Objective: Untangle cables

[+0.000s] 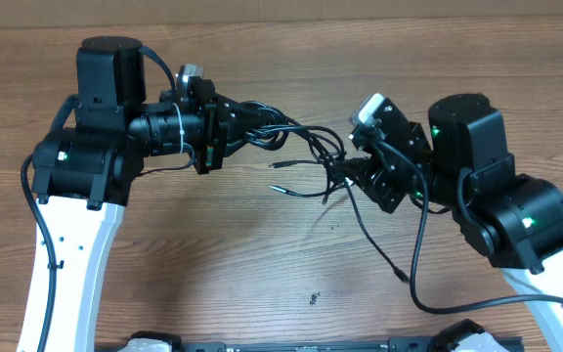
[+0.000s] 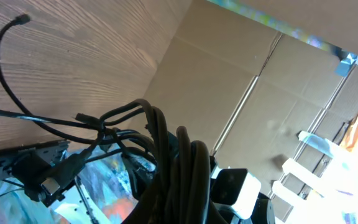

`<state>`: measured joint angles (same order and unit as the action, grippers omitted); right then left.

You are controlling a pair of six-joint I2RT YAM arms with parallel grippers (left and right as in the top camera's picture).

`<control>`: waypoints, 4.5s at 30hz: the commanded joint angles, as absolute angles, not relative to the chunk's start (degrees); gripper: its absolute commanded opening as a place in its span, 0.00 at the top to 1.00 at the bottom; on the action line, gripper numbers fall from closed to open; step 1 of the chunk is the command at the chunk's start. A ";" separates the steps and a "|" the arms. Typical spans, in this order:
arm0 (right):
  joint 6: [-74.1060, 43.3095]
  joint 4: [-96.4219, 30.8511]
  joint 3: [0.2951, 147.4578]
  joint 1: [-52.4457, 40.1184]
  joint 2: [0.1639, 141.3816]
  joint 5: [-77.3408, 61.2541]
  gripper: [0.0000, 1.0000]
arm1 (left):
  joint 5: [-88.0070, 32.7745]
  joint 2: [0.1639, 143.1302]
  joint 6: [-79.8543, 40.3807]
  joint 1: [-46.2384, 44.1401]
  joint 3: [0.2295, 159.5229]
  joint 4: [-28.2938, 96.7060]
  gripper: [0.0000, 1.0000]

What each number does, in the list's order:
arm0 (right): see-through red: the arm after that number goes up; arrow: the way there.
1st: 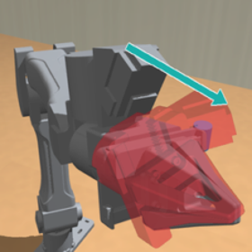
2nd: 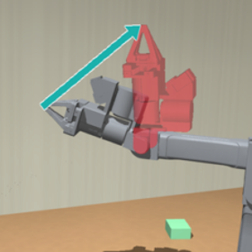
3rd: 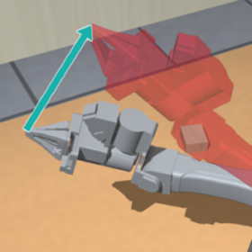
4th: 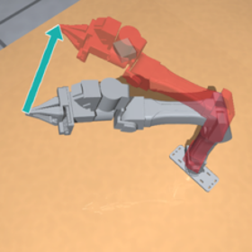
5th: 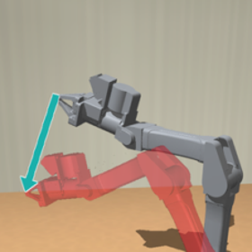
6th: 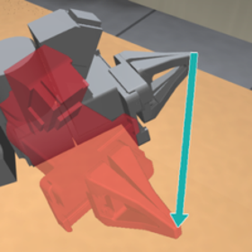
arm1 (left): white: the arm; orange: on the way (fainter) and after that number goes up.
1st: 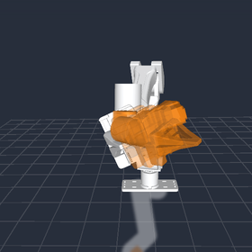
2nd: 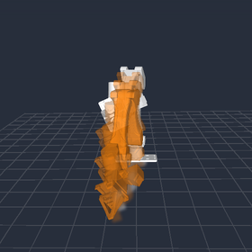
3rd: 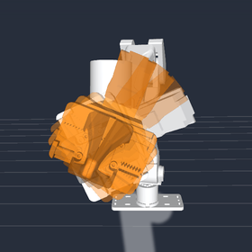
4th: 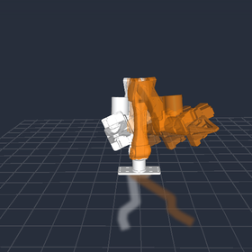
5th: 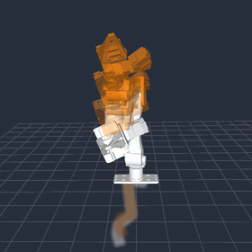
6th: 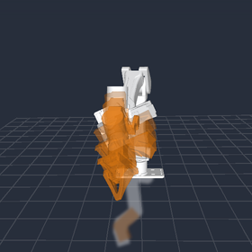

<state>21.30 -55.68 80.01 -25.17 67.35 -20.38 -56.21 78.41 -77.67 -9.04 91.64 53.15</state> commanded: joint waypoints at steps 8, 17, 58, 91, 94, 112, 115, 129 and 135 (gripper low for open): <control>21.50 -52.07 79.88 -25.10 67.85 -22.17 0.94 | -58.48 77.25 -78.63 -11.11 92.73 52.64 0.96; 19.05 -52.36 79.90 -25.10 67.57 -22.02 0.96 | -54.11 77.25 -77.97 -11.20 92.73 52.69 0.83; 11.99 -48.10 79.90 -25.10 62.08 -30.00 0.96 | -40.97 77.25 -16.21 -8.71 92.73 65.49 0.52; 12.01 -48.90 79.90 -25.10 66.78 -46.68 0.96 | -43.16 81.95 14.17 -23.73 92.73 56.86 0.47; 12.03 -49.32 79.90 -25.10 66.78 -47.03 0.96 | -40.88 83.72 14.17 -23.68 92.73 56.80 0.61; 15.03 -49.78 79.90 -24.99 66.78 -46.37 0.96 | -32.91 84.60 40.14 -23.59 92.75 68.60 0.96; 15.03 -49.82 79.90 -24.99 66.78 -46.39 0.96 | -31.44 84.60 41.67 -23.62 92.75 68.03 0.94; 14.98 -50.65 79.90 -24.99 66.78 -43.46 0.76 | -36.05 84.60 41.47 -23.27 92.75 64.60 0.96; 15.03 -50.63 79.90 -24.99 66.78 -42.87 0.70 | -39.31 84.60 38.52 -19.20 92.75 64.73 0.96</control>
